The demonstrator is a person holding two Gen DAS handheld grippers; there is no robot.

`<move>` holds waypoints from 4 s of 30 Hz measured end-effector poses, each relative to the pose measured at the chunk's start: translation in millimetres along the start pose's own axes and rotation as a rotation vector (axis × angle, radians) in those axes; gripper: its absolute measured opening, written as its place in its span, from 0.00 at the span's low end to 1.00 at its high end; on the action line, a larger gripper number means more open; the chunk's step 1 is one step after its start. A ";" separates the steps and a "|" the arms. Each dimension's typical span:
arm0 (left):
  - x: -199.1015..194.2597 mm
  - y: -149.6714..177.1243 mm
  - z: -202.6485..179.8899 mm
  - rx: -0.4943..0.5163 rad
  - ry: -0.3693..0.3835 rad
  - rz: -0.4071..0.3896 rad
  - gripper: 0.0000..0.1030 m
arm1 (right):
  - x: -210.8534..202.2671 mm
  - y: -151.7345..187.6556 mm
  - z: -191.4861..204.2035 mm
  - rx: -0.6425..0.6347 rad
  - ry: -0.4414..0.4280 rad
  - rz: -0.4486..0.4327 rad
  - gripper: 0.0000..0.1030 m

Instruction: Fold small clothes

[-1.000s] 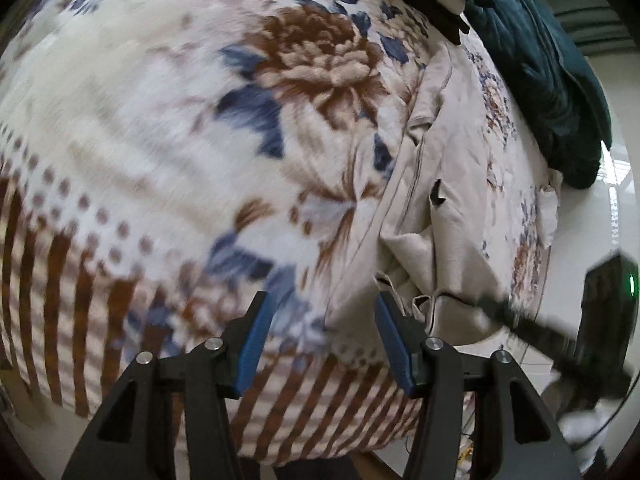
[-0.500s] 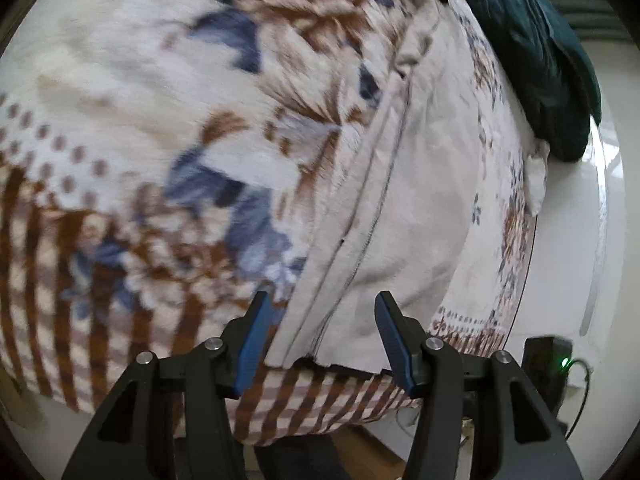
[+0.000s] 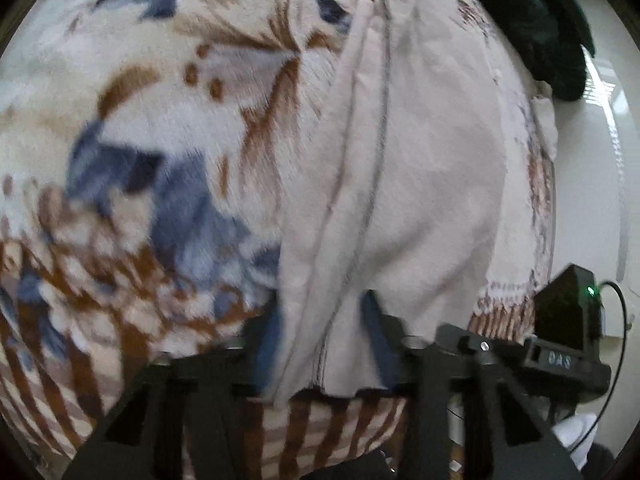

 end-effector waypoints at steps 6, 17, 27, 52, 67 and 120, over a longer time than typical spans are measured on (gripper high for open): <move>-1.1 7.3 10.3 -0.050 0.094 -0.011 0.15 | 3.0 1.6 -19.8 0.069 -0.072 0.006 0.44; -9.4 21.5 15.8 -0.056 0.164 -0.058 0.09 | -7.9 -3.9 -26.7 0.037 -0.079 0.012 0.16; -59.0 -1.2 -19.7 -0.029 0.166 -0.198 0.08 | -55.4 5.9 17.0 -0.041 -0.137 -0.035 0.07; -61.2 -242.1 -44.3 -0.171 0.289 -0.227 0.25 | -115.6 -212.9 163.6 -0.028 -0.224 -0.182 0.07; -64.2 -211.7 -9.6 -0.154 0.174 -0.213 0.46 | -111.1 -186.0 161.3 -0.187 -0.132 -0.085 0.49; -30.6 -415.5 -63.1 0.029 0.080 -0.221 0.31 | -103.1 -420.8 273.1 -0.268 -0.023 -0.210 0.10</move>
Point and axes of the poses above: each gripper's, at about its wrist camera, not at the fingertips, and x roughly the way its jaws point, z to its left, y to its underside, the point moved 2 cm from there along x, roughly the way its jaws point, and after that the axes turned 1 degree about x, right-handed, at the moved point
